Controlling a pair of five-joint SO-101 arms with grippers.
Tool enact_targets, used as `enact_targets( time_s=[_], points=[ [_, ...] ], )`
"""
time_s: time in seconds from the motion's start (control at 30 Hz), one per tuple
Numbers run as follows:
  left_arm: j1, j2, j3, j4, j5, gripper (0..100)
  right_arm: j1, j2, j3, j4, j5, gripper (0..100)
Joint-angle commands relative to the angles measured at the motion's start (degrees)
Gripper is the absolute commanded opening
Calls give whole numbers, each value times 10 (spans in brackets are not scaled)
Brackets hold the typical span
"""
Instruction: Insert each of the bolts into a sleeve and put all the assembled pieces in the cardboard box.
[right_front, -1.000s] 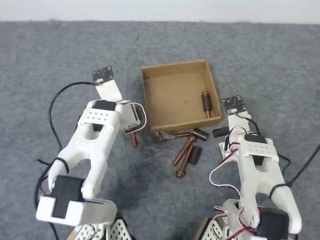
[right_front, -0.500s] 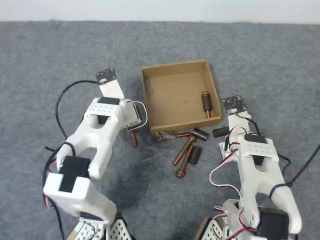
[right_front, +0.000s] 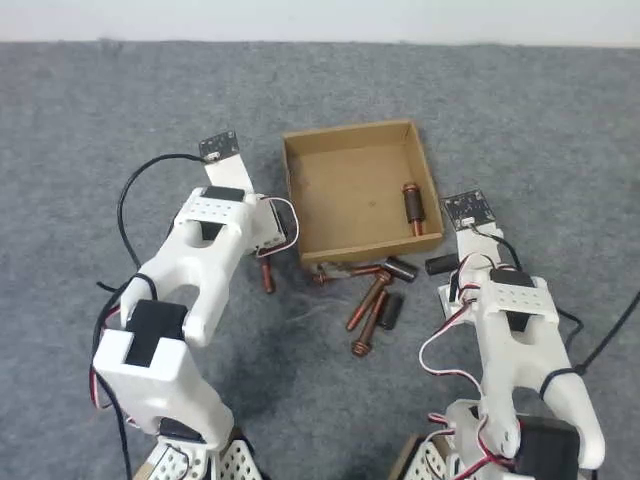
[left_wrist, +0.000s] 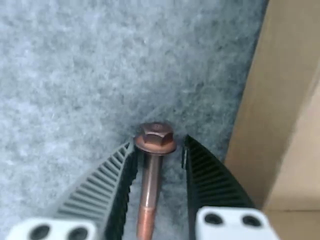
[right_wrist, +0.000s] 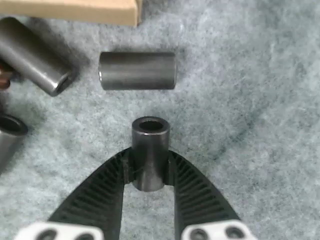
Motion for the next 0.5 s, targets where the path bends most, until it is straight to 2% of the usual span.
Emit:
enact_targets(
  time_s=[0.0,0.13,0.27,0.47],
  points=[
    [4,2,-29,10,-11,131,4,-4,-31,-6,4,7],
    [4,3,-29,9,-12,1,4,-4,-31,-6,4,7],
    [4,3,-29,9,-13,9,4,-4,-31,-6,4,7],
    [4,-4,-26,11,-72,9,4,-4,-31,-7,4,7]
  ],
)
